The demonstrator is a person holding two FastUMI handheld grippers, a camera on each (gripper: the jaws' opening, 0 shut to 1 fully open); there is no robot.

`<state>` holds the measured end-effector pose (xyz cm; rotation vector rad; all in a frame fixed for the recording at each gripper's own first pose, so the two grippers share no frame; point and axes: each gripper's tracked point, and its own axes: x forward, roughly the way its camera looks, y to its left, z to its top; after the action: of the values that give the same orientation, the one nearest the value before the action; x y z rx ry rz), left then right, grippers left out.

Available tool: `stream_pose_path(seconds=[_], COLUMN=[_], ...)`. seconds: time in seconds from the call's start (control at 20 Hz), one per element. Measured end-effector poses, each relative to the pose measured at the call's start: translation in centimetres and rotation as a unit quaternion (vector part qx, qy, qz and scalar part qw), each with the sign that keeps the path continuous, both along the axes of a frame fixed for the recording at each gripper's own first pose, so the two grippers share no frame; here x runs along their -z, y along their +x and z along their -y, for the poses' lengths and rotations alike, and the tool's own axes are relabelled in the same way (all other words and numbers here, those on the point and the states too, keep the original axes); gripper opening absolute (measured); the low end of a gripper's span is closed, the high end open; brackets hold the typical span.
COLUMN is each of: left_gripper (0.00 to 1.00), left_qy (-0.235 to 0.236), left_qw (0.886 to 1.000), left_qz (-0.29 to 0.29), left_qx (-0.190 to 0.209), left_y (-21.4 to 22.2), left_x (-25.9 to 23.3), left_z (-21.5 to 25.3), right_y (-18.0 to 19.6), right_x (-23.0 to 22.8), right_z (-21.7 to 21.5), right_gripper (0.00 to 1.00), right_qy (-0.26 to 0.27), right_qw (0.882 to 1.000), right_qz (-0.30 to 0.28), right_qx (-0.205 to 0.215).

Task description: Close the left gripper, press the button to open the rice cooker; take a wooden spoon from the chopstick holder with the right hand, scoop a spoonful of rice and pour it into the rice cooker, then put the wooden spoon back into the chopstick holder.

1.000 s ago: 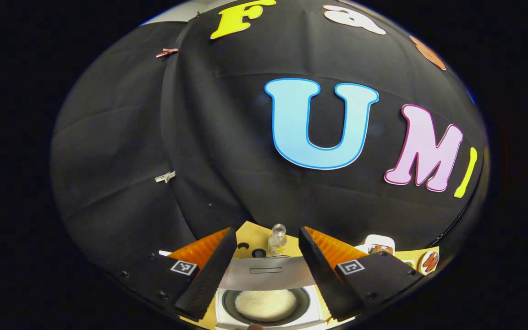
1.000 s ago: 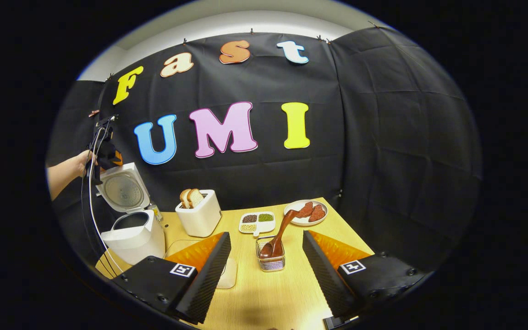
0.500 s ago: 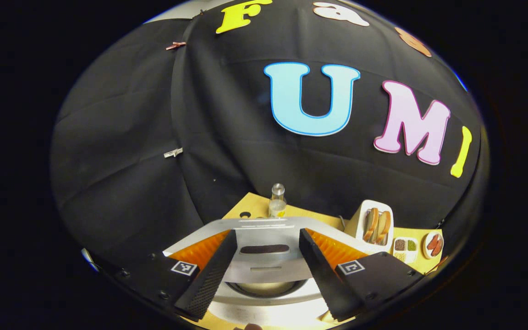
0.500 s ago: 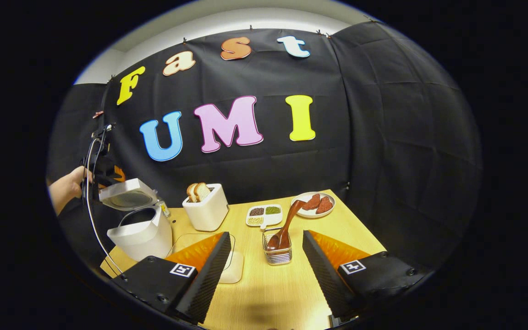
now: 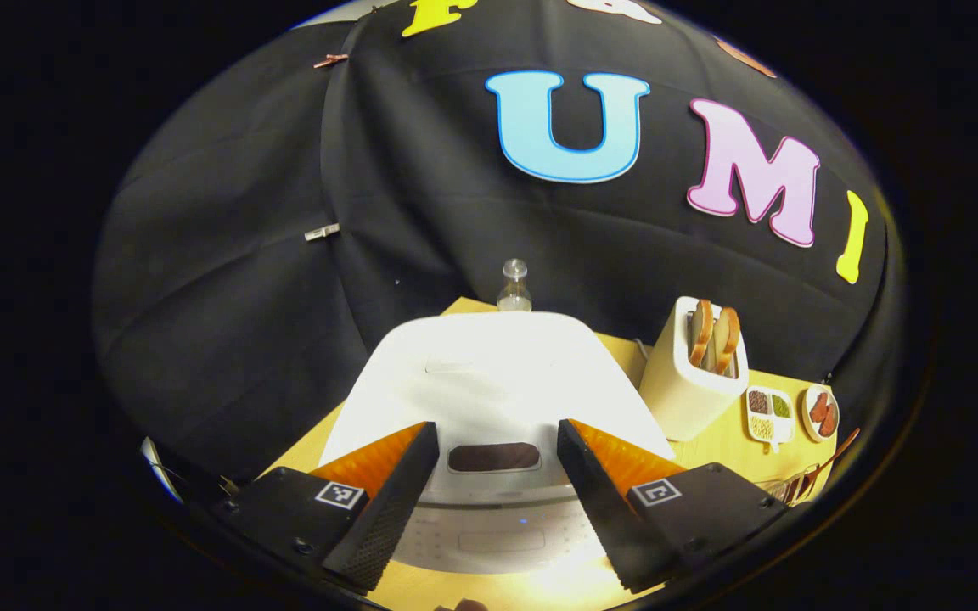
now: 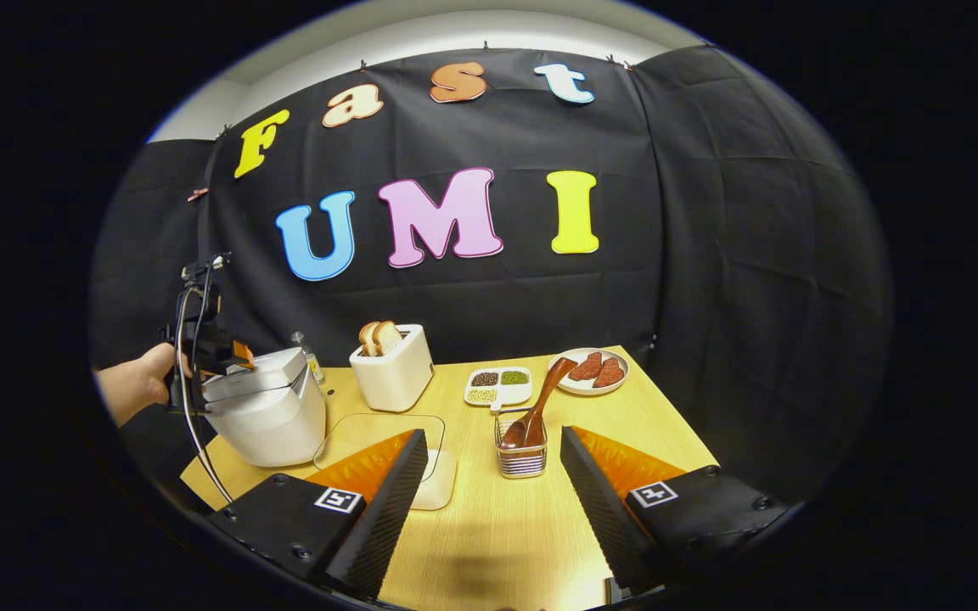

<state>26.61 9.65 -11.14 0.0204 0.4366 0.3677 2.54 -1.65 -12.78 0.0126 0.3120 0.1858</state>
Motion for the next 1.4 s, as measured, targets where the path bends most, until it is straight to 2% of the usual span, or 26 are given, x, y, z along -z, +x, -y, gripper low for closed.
stream_pose_path(seconds=[0.2,0.55,0.7,0.9,1.05,1.25,1.4], left_gripper=[0.99,1.00,0.98,0.98,0.98,0.96,0.95], left_qy=[0.004,0.009,0.014,0.035,0.021,-0.008,-0.008], left_qw=[1.000,1.000,0.997,0.985,0.975,0.967,0.960], left_qz=[-0.001,0.003,0.056,0.141,0.174,0.200,0.212], left_qx=[0.003,0.030,0.048,0.095,0.134,0.159,0.181], left_y=[-0.2,-0.8,-2.8,-7.7,-12.9,-19.0,-22.7], left_x=[2.3,2.2,-1.2,-7.6,-10.2,-11.2,-11.2], left_z=[0.0,0.7,2.0,5.4,8.3,10.4,11.3], right_y=[-0.6,-0.7,0.6,2.8,3.3,1.2,-0.8], right_x=[0.8,1.4,0.2,-3.2,-6.1,-7.2,-6.7], right_z=[0.2,0.7,0.8,1.0,1.2,0.9,0.5], right_gripper=[0.99,0.99,0.98,0.98,0.98,0.98,0.98], right_qy=[-0.004,-0.002,-0.005,-0.006,-0.010,0.000,-0.014], right_qw=[1.000,1.000,1.000,0.999,0.998,0.999,0.999], right_qz=[-0.009,-0.017,0.000,0.034,0.059,0.051,0.034], right_qx=[0.000,0.002,0.001,0.003,0.008,0.003,-0.009])
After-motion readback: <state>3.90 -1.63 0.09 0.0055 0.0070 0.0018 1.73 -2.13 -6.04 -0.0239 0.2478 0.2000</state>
